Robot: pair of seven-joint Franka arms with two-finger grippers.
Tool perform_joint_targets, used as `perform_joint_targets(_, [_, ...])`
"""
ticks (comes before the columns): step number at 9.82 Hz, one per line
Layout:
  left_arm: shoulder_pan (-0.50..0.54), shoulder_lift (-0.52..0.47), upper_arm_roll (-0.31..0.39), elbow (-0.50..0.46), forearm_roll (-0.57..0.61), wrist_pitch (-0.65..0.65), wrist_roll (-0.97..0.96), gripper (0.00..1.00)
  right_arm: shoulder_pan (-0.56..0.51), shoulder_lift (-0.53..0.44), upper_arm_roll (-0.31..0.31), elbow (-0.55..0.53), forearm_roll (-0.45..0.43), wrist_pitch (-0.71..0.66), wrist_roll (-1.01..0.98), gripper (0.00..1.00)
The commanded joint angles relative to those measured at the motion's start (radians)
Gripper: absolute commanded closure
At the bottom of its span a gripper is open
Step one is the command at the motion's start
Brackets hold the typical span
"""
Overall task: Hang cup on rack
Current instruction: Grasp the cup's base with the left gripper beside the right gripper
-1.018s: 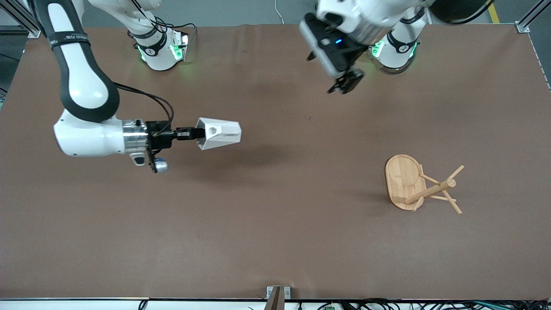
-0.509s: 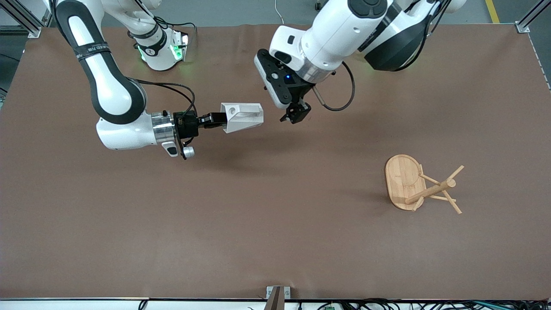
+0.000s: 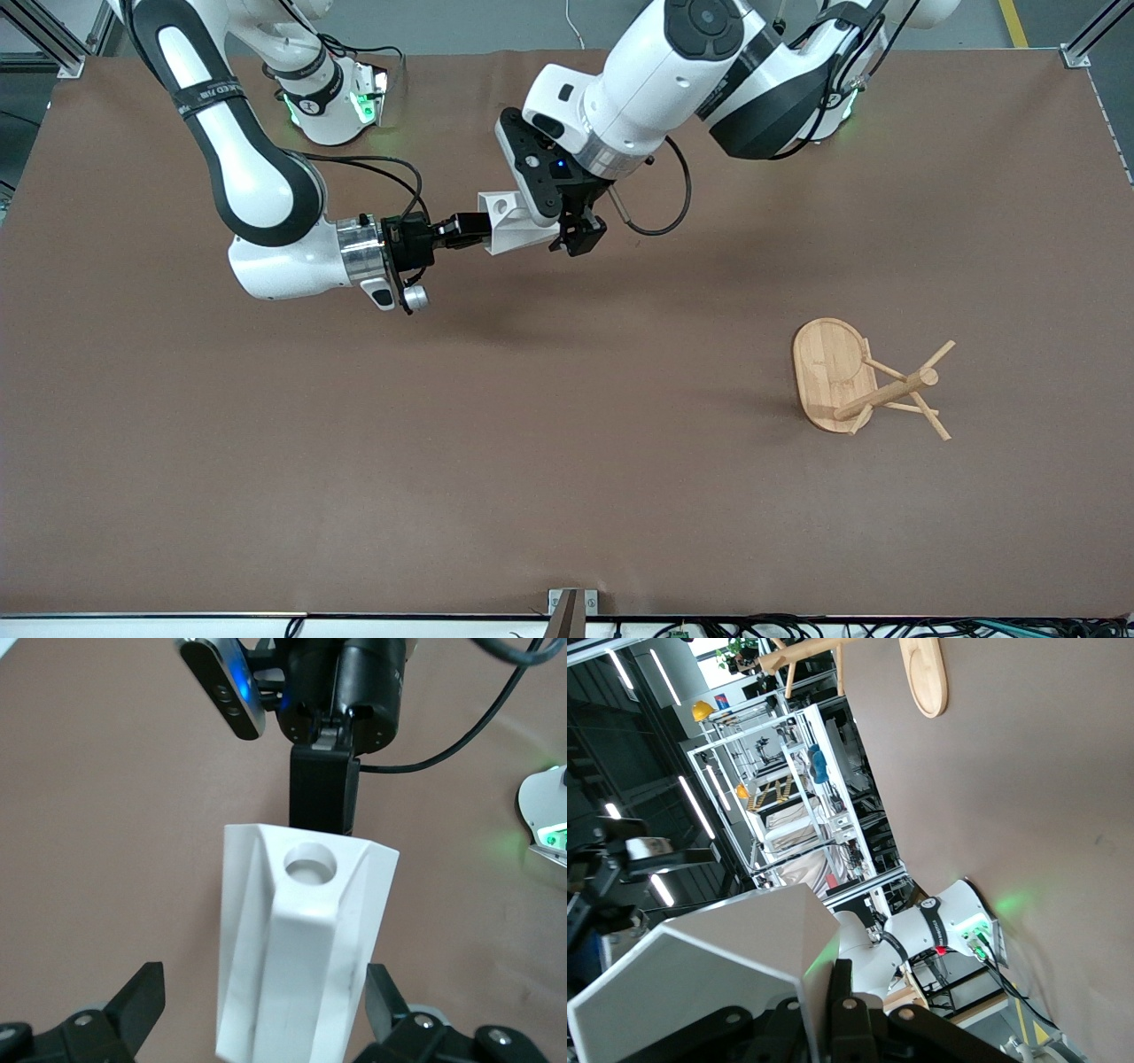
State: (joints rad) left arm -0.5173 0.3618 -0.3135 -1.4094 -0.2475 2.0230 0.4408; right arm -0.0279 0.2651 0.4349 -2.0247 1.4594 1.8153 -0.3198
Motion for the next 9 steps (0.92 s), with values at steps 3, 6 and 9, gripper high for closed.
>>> perform_joint_targets(3, [-0.013, 0.051, 0.002, 0.020, 0.030, -0.007, 0.038, 0.00, -0.006, -0.027, 0.027, -0.023, 0.068, 0.007, -0.015, 1.00])
perform_joint_targets(6, [-0.026, 0.069, 0.002, 0.017, 0.039, -0.026, 0.042, 0.21, -0.006, -0.030, 0.030, -0.023, 0.084, 0.006, -0.015, 1.00])
perform_joint_targets(9, [-0.021, 0.062, 0.004, 0.020, 0.040, -0.092, 0.041, 0.95, -0.007, -0.030, 0.042, -0.022, 0.094, 0.007, -0.015, 1.00])
